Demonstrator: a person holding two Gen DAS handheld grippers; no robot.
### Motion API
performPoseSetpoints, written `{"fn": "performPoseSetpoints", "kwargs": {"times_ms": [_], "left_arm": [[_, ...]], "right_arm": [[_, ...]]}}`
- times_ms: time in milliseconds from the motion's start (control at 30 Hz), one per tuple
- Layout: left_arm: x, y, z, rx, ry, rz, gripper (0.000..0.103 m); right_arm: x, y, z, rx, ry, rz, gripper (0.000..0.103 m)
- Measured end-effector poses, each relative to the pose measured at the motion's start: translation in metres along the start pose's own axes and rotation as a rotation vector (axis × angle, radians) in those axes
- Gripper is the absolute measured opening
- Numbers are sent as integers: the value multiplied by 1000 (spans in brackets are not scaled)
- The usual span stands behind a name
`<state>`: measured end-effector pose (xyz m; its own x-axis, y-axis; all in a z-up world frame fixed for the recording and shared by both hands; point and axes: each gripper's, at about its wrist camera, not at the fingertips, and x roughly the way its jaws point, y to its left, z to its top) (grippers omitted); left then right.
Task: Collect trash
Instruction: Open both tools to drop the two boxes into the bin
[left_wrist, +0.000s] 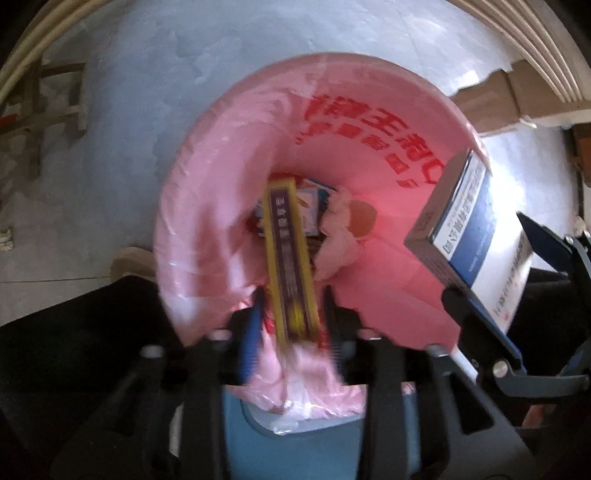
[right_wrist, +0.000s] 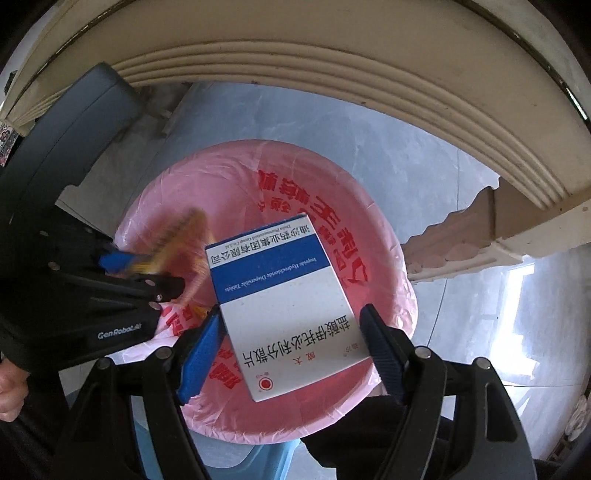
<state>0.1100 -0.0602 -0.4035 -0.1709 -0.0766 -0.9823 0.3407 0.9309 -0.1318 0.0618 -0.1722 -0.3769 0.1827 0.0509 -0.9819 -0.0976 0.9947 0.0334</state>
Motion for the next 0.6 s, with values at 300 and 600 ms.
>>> {"fn": "performPoseSetpoints", "kwargs": {"times_ms": [300,600], "left_arm": [[-7,-6,-1,1,-15,40,63],[-12,-1,-4,-11,-42,58,69]], "right_arm": [[2,3,3,-9,17,-13,79],[1,3,2,-1,16,-2,81]]}}
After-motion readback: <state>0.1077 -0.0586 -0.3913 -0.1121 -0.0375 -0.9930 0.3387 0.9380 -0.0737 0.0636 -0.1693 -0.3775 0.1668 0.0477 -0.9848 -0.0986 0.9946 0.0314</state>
